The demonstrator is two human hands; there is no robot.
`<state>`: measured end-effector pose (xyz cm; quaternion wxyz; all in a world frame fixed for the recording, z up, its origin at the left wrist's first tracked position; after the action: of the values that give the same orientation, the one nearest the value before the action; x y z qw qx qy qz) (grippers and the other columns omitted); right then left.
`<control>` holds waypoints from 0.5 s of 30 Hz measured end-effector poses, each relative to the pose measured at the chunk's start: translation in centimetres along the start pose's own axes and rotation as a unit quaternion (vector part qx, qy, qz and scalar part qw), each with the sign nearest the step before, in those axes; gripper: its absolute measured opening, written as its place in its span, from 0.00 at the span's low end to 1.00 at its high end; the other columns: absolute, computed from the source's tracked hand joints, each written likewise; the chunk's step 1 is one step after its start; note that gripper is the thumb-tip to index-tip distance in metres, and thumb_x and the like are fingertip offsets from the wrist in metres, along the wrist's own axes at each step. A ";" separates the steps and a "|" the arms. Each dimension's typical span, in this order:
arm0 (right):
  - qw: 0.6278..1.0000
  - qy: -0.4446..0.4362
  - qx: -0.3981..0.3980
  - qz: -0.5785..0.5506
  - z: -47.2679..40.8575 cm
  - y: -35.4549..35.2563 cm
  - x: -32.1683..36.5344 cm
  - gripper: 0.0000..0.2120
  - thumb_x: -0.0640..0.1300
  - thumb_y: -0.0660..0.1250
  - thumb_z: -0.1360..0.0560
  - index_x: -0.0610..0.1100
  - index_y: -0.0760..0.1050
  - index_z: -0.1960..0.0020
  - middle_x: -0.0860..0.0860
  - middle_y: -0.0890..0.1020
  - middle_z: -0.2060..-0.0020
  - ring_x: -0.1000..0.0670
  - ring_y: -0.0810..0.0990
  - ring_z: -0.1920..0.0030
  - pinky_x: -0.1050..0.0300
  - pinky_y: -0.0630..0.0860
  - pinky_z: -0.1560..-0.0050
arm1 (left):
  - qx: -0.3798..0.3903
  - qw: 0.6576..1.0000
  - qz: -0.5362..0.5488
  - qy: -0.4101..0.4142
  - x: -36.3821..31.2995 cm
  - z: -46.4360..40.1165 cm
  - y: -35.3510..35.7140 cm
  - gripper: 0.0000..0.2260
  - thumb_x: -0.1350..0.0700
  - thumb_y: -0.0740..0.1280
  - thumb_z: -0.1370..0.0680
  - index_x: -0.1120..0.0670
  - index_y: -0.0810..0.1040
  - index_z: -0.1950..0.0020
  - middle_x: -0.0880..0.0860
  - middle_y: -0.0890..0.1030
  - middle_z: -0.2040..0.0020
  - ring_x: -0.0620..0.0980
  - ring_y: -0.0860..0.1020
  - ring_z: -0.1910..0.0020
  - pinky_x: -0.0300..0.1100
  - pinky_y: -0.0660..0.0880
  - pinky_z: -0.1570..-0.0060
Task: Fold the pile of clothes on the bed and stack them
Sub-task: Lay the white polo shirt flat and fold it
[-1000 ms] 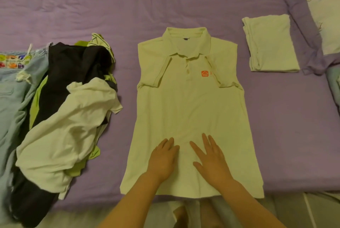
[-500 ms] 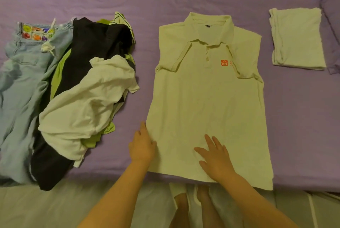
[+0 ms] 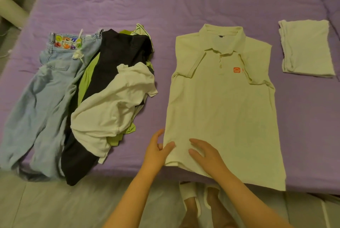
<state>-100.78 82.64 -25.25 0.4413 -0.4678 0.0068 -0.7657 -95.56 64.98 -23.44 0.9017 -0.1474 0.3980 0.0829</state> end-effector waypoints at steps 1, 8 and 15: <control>0.998 0.003 -0.017 -0.058 0.3 -0.2 1.1 0.15 0.50 0.62 0.21 0.50 0.73 0.35 0.55 0.75 0.37 0.57 0.73 0.38 0.70 0.64 0.38 | 0.019 0.998 0.052 -0.002 -1.1 0.3 0.3 0.15 0.57 0.68 0.23 0.43 0.72 0.40 0.54 0.79 0.66 0.48 0.78 0.66 0.40 0.76 0.63; 0.968 -0.033 -0.110 -0.223 0.4 -6.0 5.1 0.05 0.47 0.68 0.25 0.56 0.78 0.50 0.62 0.82 0.56 0.64 0.80 0.53 0.74 0.72 0.56 | 0.148 0.966 0.210 -0.010 -10.4 -1.8 4.0 0.14 0.69 0.59 0.24 0.62 0.80 0.42 0.61 0.82 0.58 0.55 0.82 0.56 0.46 0.80 0.49; 0.968 -0.069 -0.180 -0.163 -3.7 -13.8 4.1 0.16 0.45 0.68 0.24 0.50 0.69 0.69 0.59 0.72 0.75 0.60 0.68 0.72 0.68 0.65 0.68 | 0.063 0.989 -0.062 0.121 -15.8 -6.5 8.4 0.13 0.54 0.70 0.24 0.58 0.75 0.65 0.51 0.72 0.72 0.47 0.71 0.73 0.42 0.70 0.69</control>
<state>-113.44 86.82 -18.61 0.2186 -0.5861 0.0376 -0.7793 -112.91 70.25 -17.59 0.8580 -0.1233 0.4984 -0.0164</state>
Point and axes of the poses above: each hand's wrist, its own z-axis away from the middle knuckle, its own y-axis out of the palm, x = y × z, the point moved 3 cm from there along -z, towards the middle knuckle
